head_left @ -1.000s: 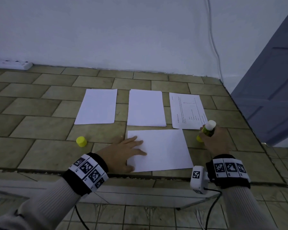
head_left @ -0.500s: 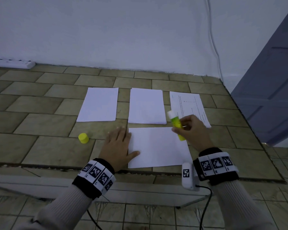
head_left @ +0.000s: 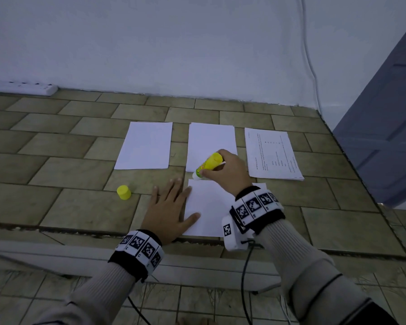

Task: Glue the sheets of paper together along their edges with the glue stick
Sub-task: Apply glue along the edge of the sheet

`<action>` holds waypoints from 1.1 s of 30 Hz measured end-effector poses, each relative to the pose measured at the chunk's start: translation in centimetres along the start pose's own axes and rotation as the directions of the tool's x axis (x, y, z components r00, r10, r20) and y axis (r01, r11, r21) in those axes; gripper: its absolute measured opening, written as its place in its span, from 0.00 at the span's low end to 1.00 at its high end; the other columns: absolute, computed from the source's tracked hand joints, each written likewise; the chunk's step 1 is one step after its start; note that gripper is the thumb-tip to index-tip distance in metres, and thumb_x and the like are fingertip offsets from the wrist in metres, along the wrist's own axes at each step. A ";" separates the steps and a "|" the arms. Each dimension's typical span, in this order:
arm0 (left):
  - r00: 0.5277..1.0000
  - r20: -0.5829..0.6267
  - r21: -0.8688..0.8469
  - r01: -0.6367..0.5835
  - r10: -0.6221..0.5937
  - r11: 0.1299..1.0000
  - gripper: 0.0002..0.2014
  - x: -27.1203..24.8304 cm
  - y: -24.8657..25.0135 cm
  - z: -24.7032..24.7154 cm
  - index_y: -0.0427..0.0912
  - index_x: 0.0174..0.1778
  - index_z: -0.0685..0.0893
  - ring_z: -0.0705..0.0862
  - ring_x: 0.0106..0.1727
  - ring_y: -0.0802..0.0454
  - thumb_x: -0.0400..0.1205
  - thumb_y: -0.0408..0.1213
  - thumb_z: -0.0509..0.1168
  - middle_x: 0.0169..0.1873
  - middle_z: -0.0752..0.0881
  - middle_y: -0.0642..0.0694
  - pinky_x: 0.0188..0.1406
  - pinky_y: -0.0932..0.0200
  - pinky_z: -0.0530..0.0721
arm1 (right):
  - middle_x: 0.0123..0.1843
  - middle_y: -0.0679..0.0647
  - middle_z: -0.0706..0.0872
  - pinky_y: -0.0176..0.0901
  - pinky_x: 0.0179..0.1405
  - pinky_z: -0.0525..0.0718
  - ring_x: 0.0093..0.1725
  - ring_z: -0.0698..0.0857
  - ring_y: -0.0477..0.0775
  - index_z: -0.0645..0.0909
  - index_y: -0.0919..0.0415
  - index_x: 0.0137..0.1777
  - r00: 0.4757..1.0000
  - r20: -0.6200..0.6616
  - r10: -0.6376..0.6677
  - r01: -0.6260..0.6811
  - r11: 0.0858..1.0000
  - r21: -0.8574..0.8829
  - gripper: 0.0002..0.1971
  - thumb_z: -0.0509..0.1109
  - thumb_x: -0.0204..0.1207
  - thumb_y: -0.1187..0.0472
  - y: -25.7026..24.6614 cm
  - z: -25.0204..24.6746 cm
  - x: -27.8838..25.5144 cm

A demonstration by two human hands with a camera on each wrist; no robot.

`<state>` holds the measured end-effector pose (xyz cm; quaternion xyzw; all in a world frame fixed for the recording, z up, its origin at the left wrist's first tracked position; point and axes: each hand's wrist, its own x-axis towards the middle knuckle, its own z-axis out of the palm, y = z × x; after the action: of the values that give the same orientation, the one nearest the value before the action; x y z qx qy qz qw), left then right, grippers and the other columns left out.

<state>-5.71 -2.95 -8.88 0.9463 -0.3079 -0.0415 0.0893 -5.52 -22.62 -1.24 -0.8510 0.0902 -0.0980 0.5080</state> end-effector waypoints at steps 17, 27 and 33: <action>1.000 -0.017 0.013 0.014 -0.013 1.000 0.52 0.1 -0.1 0.3 0.51 0.85 0.57 0.43 0.86 0.49 0.71 0.78 0.24 0.86 0.48 0.47 0.83 0.36 0.39 | 0.51 0.63 0.82 0.48 0.46 0.78 0.51 0.82 0.62 0.76 0.68 0.54 0.977 0.193 -0.089 0.168 0.879 -0.446 0.14 0.72 0.74 0.61 -0.7 3.3 1.4; 0.999 -0.033 0.024 0.009 -0.008 1.000 0.52 0.1 -0.1 0.5 0.51 0.86 0.56 0.43 0.86 0.50 0.71 0.77 0.24 0.86 0.48 0.48 0.83 0.36 0.39 | 0.39 0.63 0.85 0.59 0.43 0.84 0.40 0.85 0.63 0.76 0.67 0.40 0.999 -0.025 -0.043 0.032 0.937 -0.347 0.08 0.71 0.71 0.63 3.4 -3.2 -0.6; 0.998 -0.063 0.028 0.004 -0.003 1.000 0.46 0.1 -0.2 0.9 0.49 0.85 0.58 0.45 0.86 0.48 0.76 0.74 0.33 0.86 0.50 0.47 0.82 0.36 0.40 | 0.39 0.57 0.88 0.52 0.45 0.86 0.41 0.87 0.56 0.79 0.65 0.41 0.985 -0.160 0.058 -0.107 0.941 -0.320 0.07 0.75 0.68 0.66 6.0 -8.3 -1.6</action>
<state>-5.64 -2.92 -9.77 0.9489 -0.3038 -0.0073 0.0855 -9.55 -32.06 -2.77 -0.9092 0.1785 -0.1233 0.3554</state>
